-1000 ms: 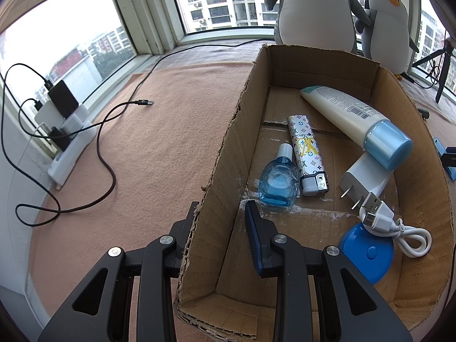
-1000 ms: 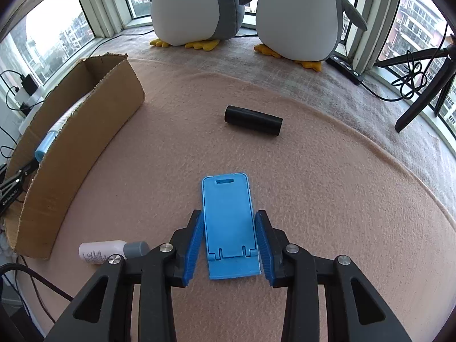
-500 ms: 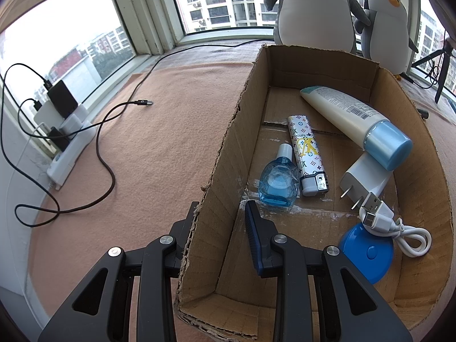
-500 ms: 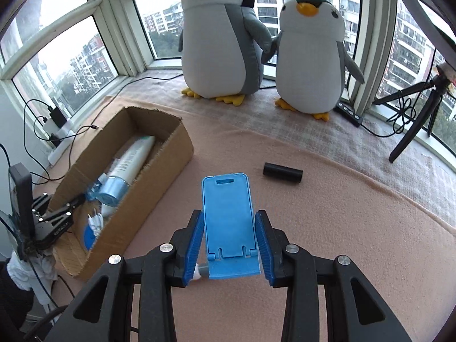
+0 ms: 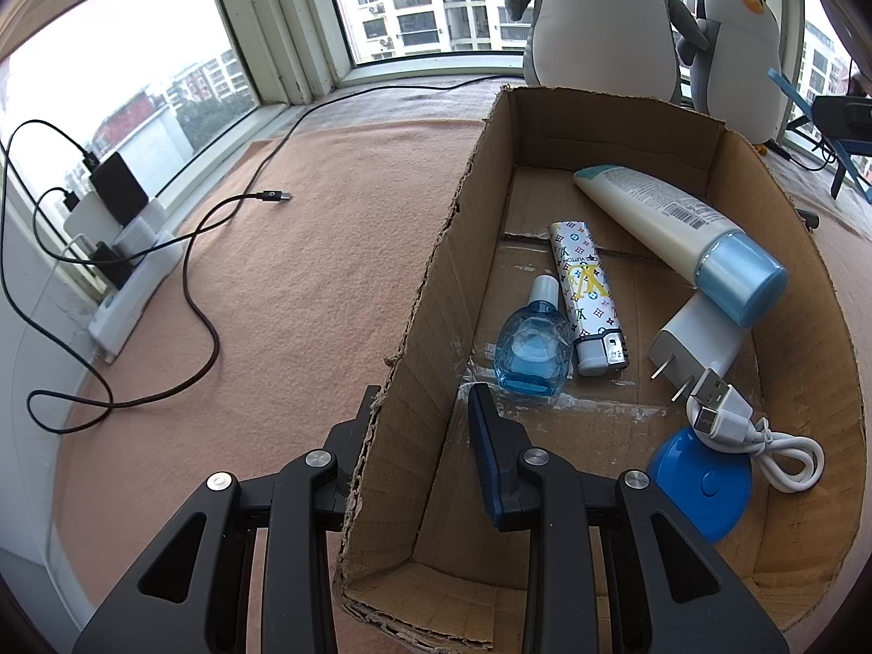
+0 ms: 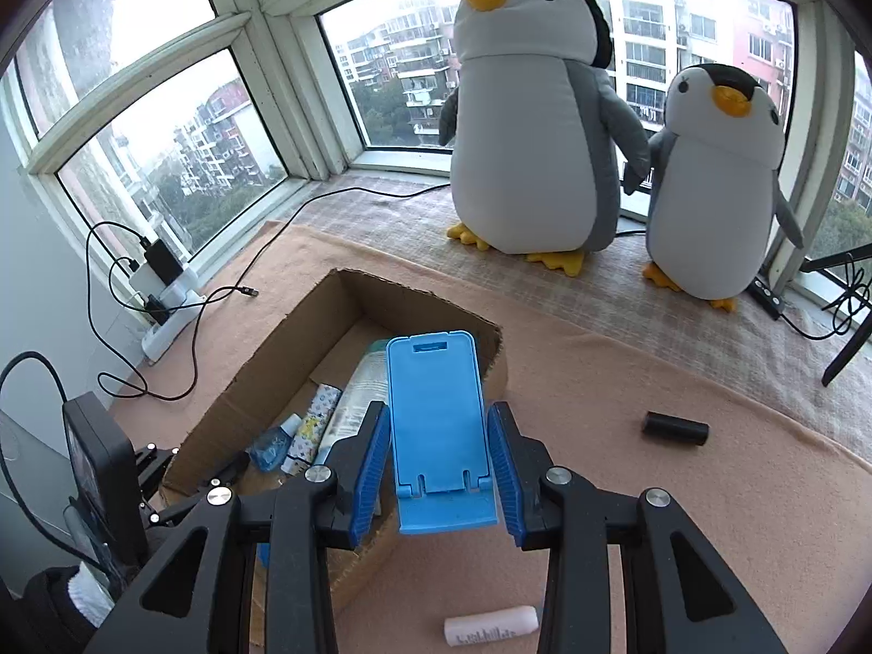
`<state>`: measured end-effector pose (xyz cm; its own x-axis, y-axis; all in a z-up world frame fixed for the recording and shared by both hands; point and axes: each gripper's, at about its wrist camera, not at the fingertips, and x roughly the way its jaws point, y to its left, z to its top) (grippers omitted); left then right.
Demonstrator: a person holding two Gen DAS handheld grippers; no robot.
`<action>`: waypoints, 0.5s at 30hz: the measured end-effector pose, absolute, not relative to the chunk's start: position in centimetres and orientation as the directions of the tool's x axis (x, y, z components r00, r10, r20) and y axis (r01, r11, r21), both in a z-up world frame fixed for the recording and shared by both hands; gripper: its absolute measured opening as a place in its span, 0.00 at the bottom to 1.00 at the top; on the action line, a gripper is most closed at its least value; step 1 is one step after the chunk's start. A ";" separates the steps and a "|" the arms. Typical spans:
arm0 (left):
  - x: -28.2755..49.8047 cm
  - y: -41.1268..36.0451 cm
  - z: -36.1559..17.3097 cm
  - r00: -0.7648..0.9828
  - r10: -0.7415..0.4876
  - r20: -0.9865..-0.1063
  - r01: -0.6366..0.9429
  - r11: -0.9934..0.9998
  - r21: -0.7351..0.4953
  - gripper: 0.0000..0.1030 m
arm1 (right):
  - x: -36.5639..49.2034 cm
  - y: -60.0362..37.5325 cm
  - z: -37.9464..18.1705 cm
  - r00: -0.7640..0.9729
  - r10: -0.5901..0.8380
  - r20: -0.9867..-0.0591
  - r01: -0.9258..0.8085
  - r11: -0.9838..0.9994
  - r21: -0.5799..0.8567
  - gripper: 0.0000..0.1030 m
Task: Organize rigid objects
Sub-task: 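Carry the blue phone stand into the box and open the right gripper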
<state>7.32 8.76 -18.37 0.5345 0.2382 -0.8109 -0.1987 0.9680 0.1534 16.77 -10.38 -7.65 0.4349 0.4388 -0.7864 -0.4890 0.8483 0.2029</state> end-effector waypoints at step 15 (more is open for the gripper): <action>7.3 8.7 -18.4 0.534 0.238 -0.811 -0.199 0.968 0.152 0.27 | 19.2 -6.4 -10.4 0.403 0.438 -0.804 -0.481 0.848 0.221 0.32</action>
